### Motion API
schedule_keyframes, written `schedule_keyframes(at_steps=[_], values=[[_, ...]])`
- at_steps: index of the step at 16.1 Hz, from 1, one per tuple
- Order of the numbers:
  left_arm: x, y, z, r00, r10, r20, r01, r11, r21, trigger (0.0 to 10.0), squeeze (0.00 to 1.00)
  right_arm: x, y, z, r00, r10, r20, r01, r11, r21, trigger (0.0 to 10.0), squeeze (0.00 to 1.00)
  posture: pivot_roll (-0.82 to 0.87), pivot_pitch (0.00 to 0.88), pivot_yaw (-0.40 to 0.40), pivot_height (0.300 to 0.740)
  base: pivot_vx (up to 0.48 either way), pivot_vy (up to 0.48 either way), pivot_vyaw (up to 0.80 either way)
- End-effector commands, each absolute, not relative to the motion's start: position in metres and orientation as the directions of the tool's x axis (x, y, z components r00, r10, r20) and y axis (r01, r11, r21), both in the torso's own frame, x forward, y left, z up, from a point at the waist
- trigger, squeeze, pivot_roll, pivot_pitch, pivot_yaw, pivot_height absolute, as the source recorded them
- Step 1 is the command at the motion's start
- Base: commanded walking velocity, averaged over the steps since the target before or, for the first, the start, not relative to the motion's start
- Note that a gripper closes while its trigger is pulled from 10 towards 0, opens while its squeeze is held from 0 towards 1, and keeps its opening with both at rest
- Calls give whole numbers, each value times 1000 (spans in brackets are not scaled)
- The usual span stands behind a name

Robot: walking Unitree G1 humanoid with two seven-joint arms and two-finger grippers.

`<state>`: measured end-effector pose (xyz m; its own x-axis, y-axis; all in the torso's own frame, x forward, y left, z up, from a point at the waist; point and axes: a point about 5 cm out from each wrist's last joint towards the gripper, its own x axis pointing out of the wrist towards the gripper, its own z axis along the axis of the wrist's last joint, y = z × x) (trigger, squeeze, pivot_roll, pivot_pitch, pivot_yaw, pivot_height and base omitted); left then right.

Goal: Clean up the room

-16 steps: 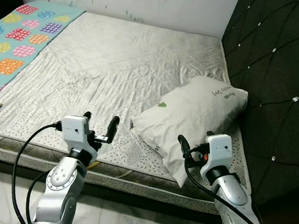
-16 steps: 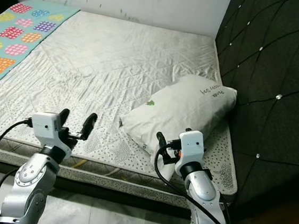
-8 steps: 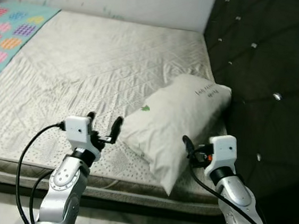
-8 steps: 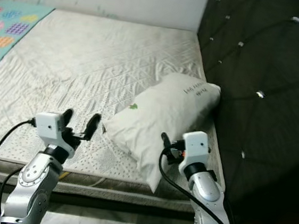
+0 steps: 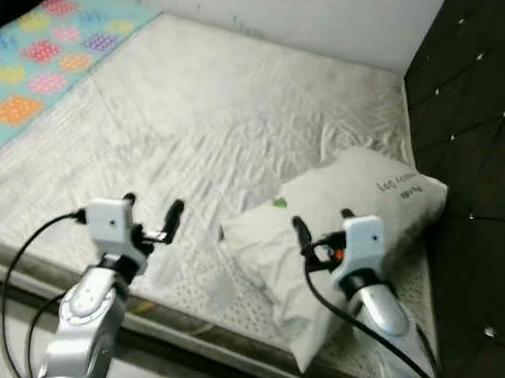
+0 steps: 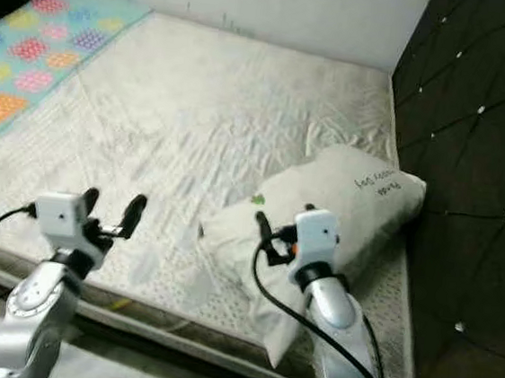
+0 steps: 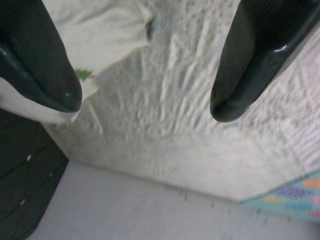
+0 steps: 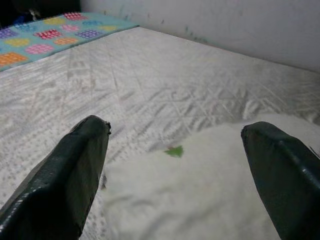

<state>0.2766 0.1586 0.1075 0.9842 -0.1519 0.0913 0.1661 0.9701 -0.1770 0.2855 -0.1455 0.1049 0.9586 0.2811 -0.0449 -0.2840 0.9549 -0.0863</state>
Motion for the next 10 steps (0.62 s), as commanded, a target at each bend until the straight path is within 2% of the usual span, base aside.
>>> schedule_keyframes(at_steps=[1,3,10], values=[[276,149,109,977,-189,100,204,962,-181,10000,0,283,-156,101,968,244,-64,-249,964,-94,10000,0,-111,116,-19,740,0,0,0],[276,149,110,977,-188,101,203,962,-182,10000,0,283,-156,100,966,247,-70,-253,963,-94,10000,0,-108,112,-22,740,0,0,0],[276,149,109,978,-182,98,197,964,-178,10000,0,284,-155,99,966,248,-78,-254,963,-94,10000,0,-101,105,-21,740,0,0,-800]])
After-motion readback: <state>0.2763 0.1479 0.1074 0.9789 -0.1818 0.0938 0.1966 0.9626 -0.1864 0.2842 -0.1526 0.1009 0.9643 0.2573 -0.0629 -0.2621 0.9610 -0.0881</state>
